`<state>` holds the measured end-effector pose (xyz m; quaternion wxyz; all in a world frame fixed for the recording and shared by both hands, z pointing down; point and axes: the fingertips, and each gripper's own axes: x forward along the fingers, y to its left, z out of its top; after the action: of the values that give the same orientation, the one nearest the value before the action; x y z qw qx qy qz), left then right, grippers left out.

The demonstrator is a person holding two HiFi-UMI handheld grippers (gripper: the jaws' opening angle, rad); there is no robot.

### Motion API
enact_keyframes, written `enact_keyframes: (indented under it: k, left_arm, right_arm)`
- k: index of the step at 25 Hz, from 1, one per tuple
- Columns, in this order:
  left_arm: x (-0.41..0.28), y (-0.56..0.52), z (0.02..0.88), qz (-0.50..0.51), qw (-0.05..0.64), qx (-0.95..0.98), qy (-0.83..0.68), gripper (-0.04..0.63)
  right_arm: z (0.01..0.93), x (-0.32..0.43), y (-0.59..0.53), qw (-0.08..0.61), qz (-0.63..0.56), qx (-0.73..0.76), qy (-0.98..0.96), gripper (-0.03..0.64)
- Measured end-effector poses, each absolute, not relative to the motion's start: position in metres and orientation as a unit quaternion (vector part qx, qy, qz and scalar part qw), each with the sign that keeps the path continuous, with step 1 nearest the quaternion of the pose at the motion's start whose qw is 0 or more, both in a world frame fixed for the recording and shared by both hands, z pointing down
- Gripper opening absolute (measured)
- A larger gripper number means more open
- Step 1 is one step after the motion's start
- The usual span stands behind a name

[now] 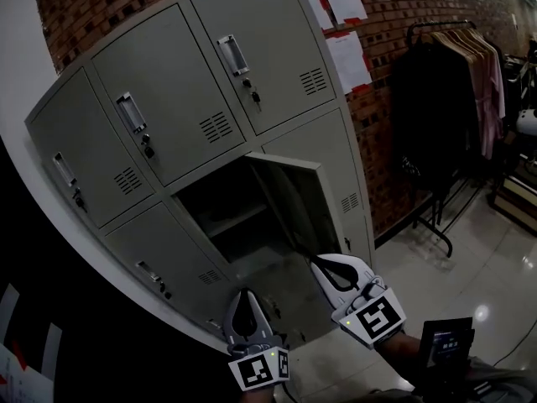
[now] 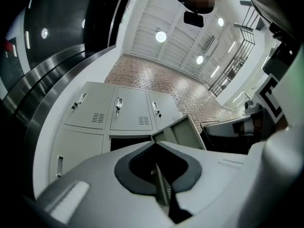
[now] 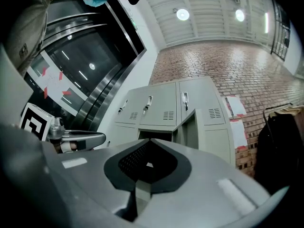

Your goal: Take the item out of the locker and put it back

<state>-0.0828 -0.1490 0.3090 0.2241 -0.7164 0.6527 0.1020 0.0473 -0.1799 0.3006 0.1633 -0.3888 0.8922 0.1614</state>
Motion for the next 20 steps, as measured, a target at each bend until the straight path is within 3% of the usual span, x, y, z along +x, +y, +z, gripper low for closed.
enact_keyframes:
  k: [20]
  left_arm:
    - [-0.162,-0.099,0.317,0.126,0.206,-0.712,0.660,0.000]
  right_arm:
    - [0.320,-0.003,-0.125,0.146,0.136,-0.409,0.890,0.003]
